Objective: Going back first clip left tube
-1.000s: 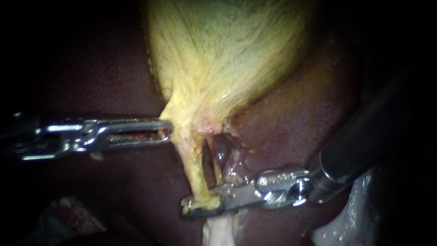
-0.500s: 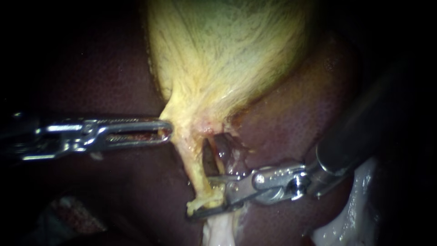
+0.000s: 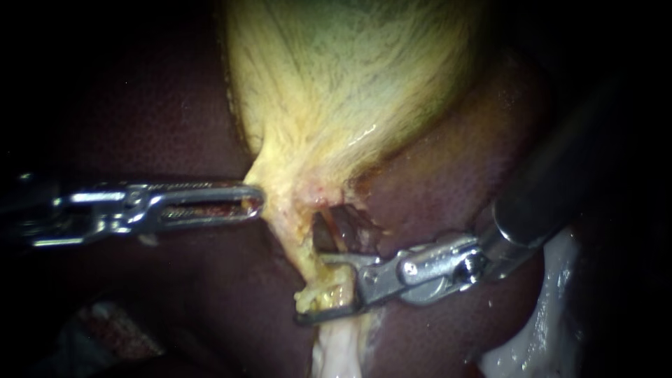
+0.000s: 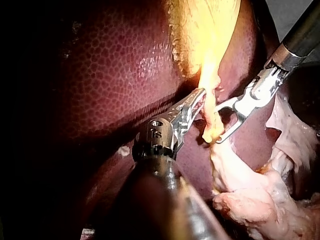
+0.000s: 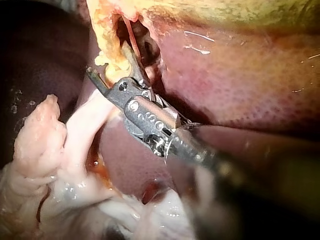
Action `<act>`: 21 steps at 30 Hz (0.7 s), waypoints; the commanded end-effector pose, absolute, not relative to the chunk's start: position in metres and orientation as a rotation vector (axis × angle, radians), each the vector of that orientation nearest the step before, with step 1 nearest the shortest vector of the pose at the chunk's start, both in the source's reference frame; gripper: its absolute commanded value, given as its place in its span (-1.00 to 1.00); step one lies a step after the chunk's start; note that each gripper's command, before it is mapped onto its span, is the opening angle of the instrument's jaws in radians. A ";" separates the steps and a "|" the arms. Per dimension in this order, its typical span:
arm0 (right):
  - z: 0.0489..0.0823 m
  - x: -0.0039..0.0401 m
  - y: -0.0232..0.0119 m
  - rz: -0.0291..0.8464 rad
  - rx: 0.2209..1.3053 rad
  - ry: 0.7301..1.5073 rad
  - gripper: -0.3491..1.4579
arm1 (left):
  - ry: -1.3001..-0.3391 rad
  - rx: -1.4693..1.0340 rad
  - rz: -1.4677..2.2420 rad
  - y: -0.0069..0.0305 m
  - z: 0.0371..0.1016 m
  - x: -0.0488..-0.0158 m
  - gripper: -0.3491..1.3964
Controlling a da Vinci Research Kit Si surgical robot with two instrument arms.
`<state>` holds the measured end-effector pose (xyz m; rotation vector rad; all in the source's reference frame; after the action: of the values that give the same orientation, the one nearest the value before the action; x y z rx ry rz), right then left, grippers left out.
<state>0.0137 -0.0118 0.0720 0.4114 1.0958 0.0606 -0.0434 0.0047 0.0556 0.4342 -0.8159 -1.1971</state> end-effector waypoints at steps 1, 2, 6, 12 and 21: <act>0.0717 0.0133 -0.0116 0.058 0.402 1.097 0.05 | -0.816 0.434 -1.197 0.0047 0.0556 -0.0434 -0.87; 0.0712 0.0126 -0.0112 0.063 0.397 1.096 0.05 | -0.816 0.434 -1.197 0.0047 0.0557 -0.0433 -0.87; 0.0696 0.0105 -0.0099 0.060 0.371 1.095 0.05 | -0.816 0.434 -1.197 0.0048 0.0558 -0.0433 -0.87; 0.0669 0.0071 -0.0084 0.045 0.333 1.092 0.05 | -0.816 0.435 -1.196 0.0049 0.0561 -0.0432 -0.87; 0.0636 0.0037 -0.0069 -0.025 0.277 1.098 0.05 | -0.817 0.435 -1.195 0.0052 0.0569 -0.0430 -0.87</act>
<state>0.0036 -0.0067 0.0633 0.2756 1.1012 -0.0328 -0.0430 0.0053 0.0569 0.4347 -0.8165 -1.1949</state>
